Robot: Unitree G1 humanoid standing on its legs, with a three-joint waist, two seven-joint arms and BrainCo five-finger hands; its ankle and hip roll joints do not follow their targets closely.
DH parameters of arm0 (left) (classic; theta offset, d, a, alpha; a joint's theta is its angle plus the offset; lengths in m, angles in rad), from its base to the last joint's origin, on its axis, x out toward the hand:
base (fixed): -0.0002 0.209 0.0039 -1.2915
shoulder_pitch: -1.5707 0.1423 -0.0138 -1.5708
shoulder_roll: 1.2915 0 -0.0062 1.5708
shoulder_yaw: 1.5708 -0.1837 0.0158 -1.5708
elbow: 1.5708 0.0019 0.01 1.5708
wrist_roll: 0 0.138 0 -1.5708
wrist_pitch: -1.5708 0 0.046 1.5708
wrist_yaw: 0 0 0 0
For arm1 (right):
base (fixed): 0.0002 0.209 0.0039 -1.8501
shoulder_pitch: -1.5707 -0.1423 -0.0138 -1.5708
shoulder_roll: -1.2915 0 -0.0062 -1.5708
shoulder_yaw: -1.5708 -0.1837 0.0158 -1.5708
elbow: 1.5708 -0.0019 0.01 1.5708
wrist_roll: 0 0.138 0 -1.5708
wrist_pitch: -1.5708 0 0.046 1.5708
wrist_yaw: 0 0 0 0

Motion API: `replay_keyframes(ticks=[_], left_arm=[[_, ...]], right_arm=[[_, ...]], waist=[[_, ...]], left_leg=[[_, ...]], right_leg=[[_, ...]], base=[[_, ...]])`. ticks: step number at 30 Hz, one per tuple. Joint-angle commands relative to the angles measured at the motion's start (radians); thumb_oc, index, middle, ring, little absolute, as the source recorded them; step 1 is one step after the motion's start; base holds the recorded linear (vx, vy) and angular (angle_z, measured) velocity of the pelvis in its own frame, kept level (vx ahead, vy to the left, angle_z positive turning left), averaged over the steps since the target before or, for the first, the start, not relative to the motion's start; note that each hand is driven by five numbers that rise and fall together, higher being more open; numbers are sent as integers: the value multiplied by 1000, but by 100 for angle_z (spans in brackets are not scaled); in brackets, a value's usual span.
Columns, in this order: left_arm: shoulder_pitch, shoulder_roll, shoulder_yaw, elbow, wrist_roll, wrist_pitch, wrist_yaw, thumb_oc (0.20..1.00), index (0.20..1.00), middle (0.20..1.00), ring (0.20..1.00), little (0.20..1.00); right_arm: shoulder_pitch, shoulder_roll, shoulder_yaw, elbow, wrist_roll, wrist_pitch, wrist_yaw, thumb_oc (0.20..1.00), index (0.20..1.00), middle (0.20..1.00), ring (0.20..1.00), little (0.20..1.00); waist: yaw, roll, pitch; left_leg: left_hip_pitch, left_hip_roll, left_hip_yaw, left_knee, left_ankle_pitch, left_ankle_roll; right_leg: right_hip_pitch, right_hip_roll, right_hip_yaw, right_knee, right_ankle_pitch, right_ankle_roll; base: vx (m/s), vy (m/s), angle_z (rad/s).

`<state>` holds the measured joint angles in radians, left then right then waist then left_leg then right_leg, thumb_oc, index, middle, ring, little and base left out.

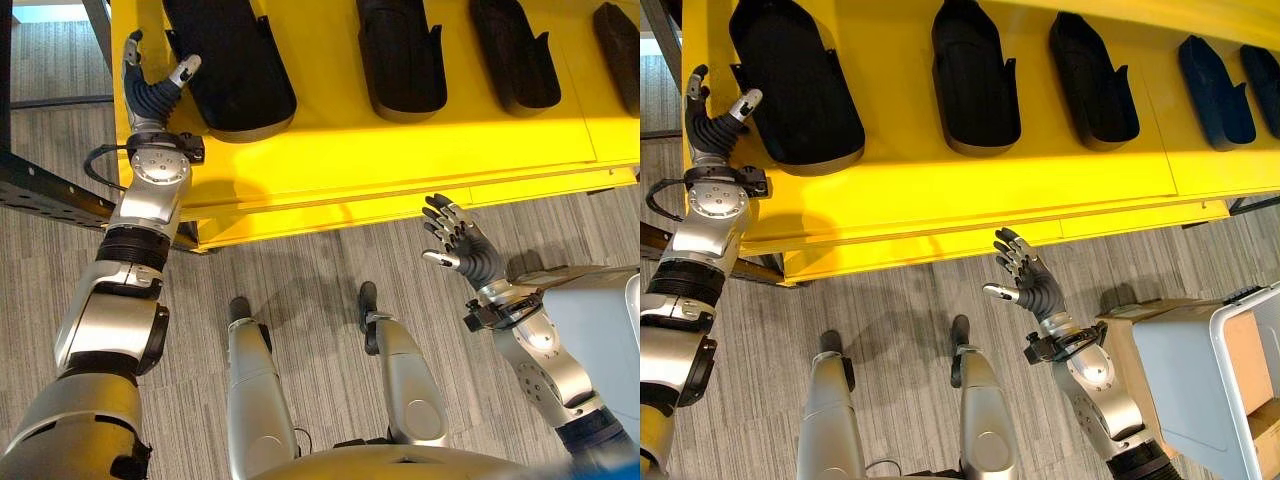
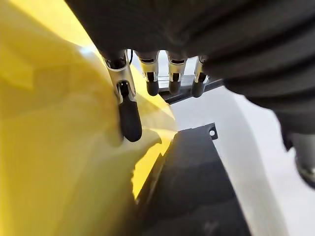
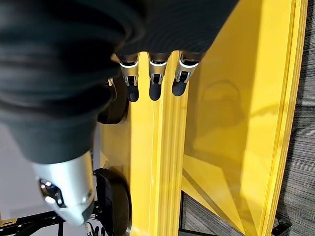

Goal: Move parts from the plastic box to the shelf.

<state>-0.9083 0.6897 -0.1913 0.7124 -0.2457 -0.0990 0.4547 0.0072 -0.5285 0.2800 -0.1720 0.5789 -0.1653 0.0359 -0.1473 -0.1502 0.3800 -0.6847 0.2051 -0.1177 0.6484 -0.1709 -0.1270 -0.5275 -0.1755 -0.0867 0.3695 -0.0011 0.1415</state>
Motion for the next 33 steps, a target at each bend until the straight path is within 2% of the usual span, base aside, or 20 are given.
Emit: replay_keyframes(ticks=[1, 10, 11, 12, 14, 15, 17, 18, 19, 20, 22, 23, 25, 26, 27, 28, 29, 30, 32, 33], left_arm=[[-19, 46, 8, 48, -6, -38, -3, 1000, 1000, 1000, 1000, 1000], [34, 48, 48, 0, -20, -55, -1, 1000, 1000, 1000, 1000, 1000], [46, 51, 51, -12, -18, -59, -2, 1000, 1000, 1000, 1000, 1000], [56, 54, 56, -21, -16, -61, -1, 1000, 1000, 1000, 1000, 1000], [102, 66, 84, -86, -4, -73, 3, 1000, 1000, 1000, 1000, 1000], [105, 65, 86, -87, -4, -72, 3, 1000, 1000, 1000, 1000, 1000], [158, 74, 114, -146, 20, -77, 4, 1000, 1000, 1000, 1000, 1000], [177, 78, 124, -166, 32, -81, 3, 1000, 1000, 1000, 1000, 1000], [203, 81, 134, -190, 47, -83, -1, 1000, 1000, 1000, 1000, 1000], [205, 81, 135, -192, 48, -82, 0, 1000, 1000, 1000, 1000, 1000], [223, 79, 145, -222, 63, -83, -4, 1000, 1000, 1000, 1000, 1000], [230, 79, 147, -227, 70, -83, -6, 1000, 1000, 1000, 1000, 1000], [229, 72, 148, -234, 72, -84, -8, 1000, 1000, 1000, 1000, 1000], [225, 70, 145, -232, 74, -84, -7, 1000, 1000, 1000, 1000, 1000], [216, 71, 141, -221, 69, -86, -8, 1000, 1000, 1000, 1000, 1000], [200, 70, 134, -212, 61, -86, -9, 1000, 1000, 1000, 1000, 1000], [198, 70, 133, -211, 60, -87, -9, 1000, 1000, 1000, 1000, 1000], [185, 73, 126, -204, 54, -88, -9, 1000, 1000, 1000, 1000, 1000], [157, 77, 111, -191, 38, -91, -11, 1000, 1000, 1000, 1000, 1000], [147, 81, 103, -186, 32, -92, -13, 1000, 1000, 1000, 1000, 1000]], right_arm=[[13, -46, -60, -57, 38, -54, 1, 1000, 1000, 1000, 1000, 1000], [13, -42, -66, -56, 41, -54, 1, 1000, 1000, 1000, 1000, 1000], [11, -40, -67, -56, 42, -54, 1, 1000, 1000, 1000, 1000, 1000], [11, -41, -68, -55, 42, -54, 0, 1000, 1000, 1000, 1000, 1000], [10, -37, -81, -57, 41, -56, 1, 1000, 1000, 1000, 1000, 1000], [11, -38, -79, -57, 41, -56, 1, 1000, 1000, 1000, 1000, 1000], [12, -36, -88, -53, 39, -57, 0, 1000, 1000, 1000, 1000, 1000], [12, -35, -95, -54, 36, -59, 1, 1000, 1000, 1000, 1000, 1000], [12, -32, -98, -50, 36, -57, 1, 1000, 1000, 1000, 1000, 1000], [12, -33, -98, -50, 36, -57, 1, 1000, 1000, 1000, 1000, 1000], [10, -32, -103, -50, 33, -56, 4, 1000, 1000, 1000, 1000, 1000], [11, -33, -103, -49, 33, -57, 5, 1000, 1000, 1000, 1000, 1000], [9, -31, -104, -48, 33, -56, 5, 1000, 1000, 1000, 1000, 1000], [7, -32, -103, -46, 33, -55, 5, 1000, 1000, 1000, 1000, 1000], [5, -30, -101, -44, 35, -55, 5, 1000, 1000, 1000, 1000, 1000], [4, -32, -98, -43, 36, -53, 5, 1000, 1000, 1000, 1000, 1000], [3, -31, -99, -44, 36, -53, 4, 1000, 1000, 1000, 1000, 1000], [4, -32, -97, -45, 36, -54, 4, 1000, 1000, 1000, 1000, 1000], [4, -31, -95, -46, 41, -52, 6, 1000, 1000, 1000, 1000, 1000], [8, -31, -95, -45, 41, -51, 6, 1000, 1000, 1000, 1000, 1000]], waist=[[2, 26, -36], [10, 28, -41], [13, 27, -38], [13, 28, -42], [21, 30, -37], [20, 32, -41], [26, 36, -41], [30, 35, -37], [32, 38, -41], [32, 38, -41], [35, 39, -37], [35, 42, -42], [35, 41, -38], [34, 43, -43], [32, 43, -40], [30, 46, -46], [30, 44, -41], [28, 47, -47], [25, 47, -44], [24, 49, -49]], left_leg=[[20, 2, 44, -122, 50, 19], [19, 1, 39, -129, 55, 18], [8, -3, 40, -135, 85, 23], [21, 0, 38, -130, 55, 17], [13, -3, 40, -134, 82, 23], [24, 0, 38, -129, 53, 18], [31, -1, 40, -131, 52, 18], [22, -4, 41, -136, 80, 23], [39, -2, 39, -135, 51, 18], [40, -2, 39, -135, 52, 18], [35, -4, 45, -147, 82, 23], [50, -2, 43, -145, 53, 18], [41, -6, 46, -151, 82, 24], [55, -3, 43, -149, 53, 19], [43, -6, 46, -152, 82, 24], [54, -3, 44, -146, 53, 20], [42, -6, 47, -150, 81, 25], [53, -1, 44, -144, 52, 19], [38, -3, 47, -145, 81, 25], [49, 0, 45, -139, 51, 21]], right_leg=[[-36, -11, 5, 128, -123, -25], [-34, -13, -3, 126, -121, -26], [-43, -15, -6, 119, -97, -33], [-33, -12, -3, 128, -122, -27], [-39, -15, -5, 122, -101, -34], [-30, -13, -2, 130, -125, -28], [-23, -13, -2, 129, -127, -29], [-30, -17, -6, 122, -103, -35], [-17, -15, -3, 126, -126, -28], [-16, -15, -3, 125, -126, -28], [-19, -17, -4, 111, -101, -34], [-7, -14, 0, 117, -124, -28], [-12, -17, -4, 107, -99, -34], [-2, -15, 0, 114, -123, -28], [-11, -17, -3, 107, -99, -34], [-3, -14, 2, 115, -124, -28], [-12, -17, -2, 108, -99, -33], [-3, -14, 2, 115, -124, -27], [-12, -17, -2, 108, -100, -32], [-3, -14, 1, 115, -124, -26]], base=[[0, 0, 0], [-9, 1, 0], [5, -5, 4], [9, -5, 4], [0, 0, 0], [0, 0, 0], [11, -3, -1], [0, 0, 0], [0, 0, 0], [8, 0, 3], [-33, 13, 2], [98, -6, 2], [0, 0, 0], [-82, 10, 2], [99, -12, 0], [-78, 13, 1], [101, -12, -2], [0, 0, 0], [0, 0, 0], [-66, 9, 0]])
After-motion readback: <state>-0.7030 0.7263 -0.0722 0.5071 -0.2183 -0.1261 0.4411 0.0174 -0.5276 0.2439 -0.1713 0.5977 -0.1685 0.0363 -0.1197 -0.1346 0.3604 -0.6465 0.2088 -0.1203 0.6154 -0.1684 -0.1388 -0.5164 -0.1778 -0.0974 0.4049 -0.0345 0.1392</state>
